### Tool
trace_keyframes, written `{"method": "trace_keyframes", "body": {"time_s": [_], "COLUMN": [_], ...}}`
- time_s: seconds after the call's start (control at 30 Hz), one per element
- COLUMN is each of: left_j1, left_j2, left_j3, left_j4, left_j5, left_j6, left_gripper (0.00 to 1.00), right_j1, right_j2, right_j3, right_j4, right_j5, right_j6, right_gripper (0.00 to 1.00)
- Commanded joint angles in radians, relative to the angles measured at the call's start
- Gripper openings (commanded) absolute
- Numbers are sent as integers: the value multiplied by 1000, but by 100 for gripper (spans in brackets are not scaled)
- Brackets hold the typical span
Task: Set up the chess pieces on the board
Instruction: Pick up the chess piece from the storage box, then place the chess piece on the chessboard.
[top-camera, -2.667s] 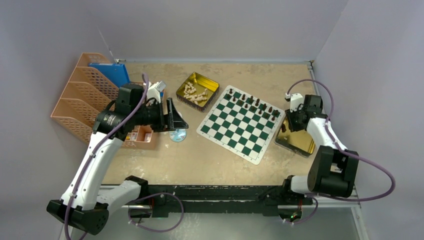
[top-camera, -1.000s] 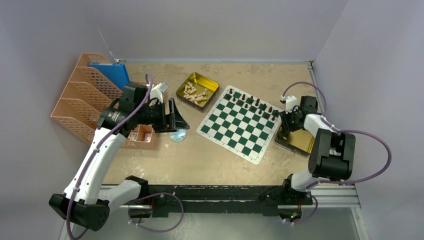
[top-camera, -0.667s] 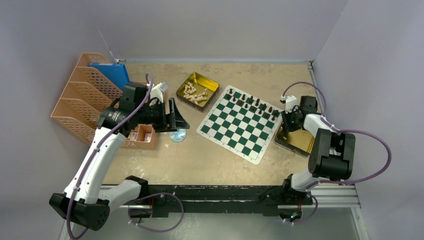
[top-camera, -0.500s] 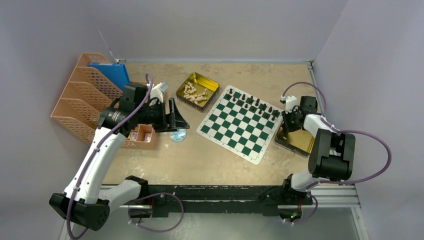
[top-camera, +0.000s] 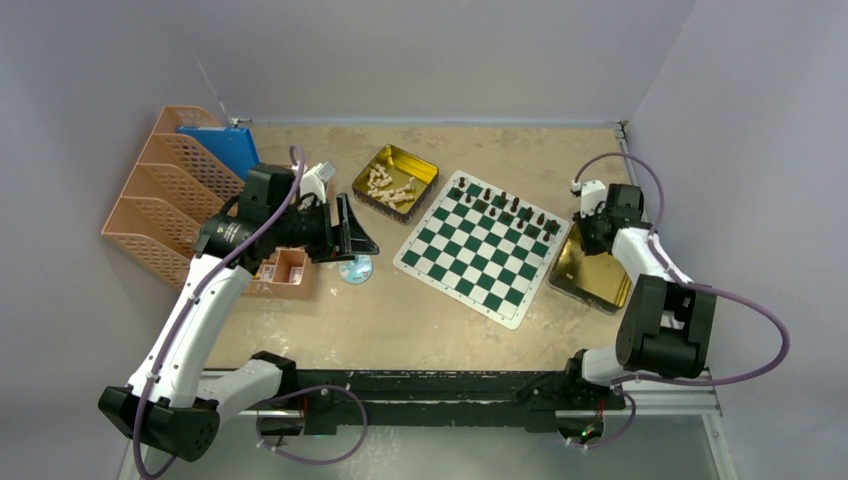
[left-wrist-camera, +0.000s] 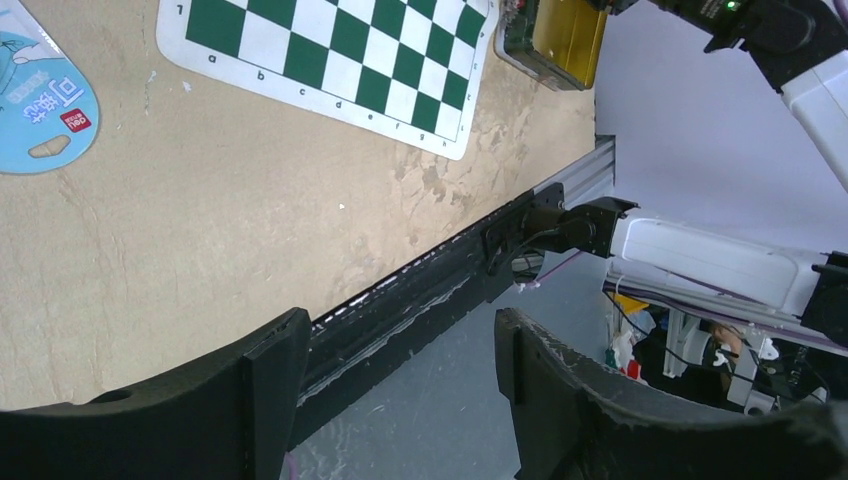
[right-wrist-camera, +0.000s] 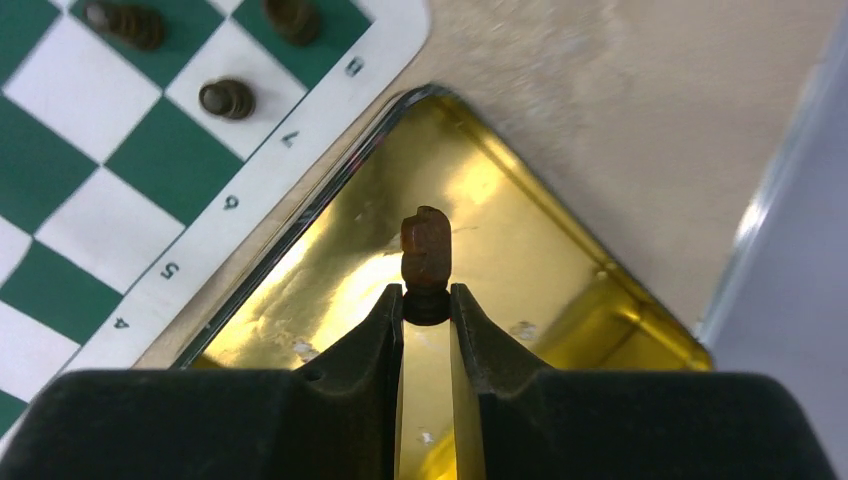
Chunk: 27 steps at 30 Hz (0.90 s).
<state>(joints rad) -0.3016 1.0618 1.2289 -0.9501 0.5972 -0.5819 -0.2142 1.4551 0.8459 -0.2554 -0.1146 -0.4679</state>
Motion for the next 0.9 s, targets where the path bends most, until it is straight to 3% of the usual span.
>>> {"method": "trace_keyframes", "body": {"time_s": [0.0,0.2,0.3,0.53,0.87], "left_j1": [-2,-2,-2,-2,-2], "left_j2": [-17,2,11,70,186], "left_j3": [41,89,110,210,313], "left_j4": [34,26,15,-14,23], "left_j5": [-2,22,15,4,136], "left_j6": [-34,-67,-73,-78,-102], "left_gripper": [66,65,64,60,56], "right_j1": [3,7,41,285,593], "right_j2": [-62,-61,-81,-196,-384], "right_j3": [121,330,376,325,166], "right_j4": [-9,-63,-81,-2,249], "right_j5": [100,116,40,-34,-196], "right_j6": [73,188,209,227,413], "right_gripper": [13,13,14,14,13]}}
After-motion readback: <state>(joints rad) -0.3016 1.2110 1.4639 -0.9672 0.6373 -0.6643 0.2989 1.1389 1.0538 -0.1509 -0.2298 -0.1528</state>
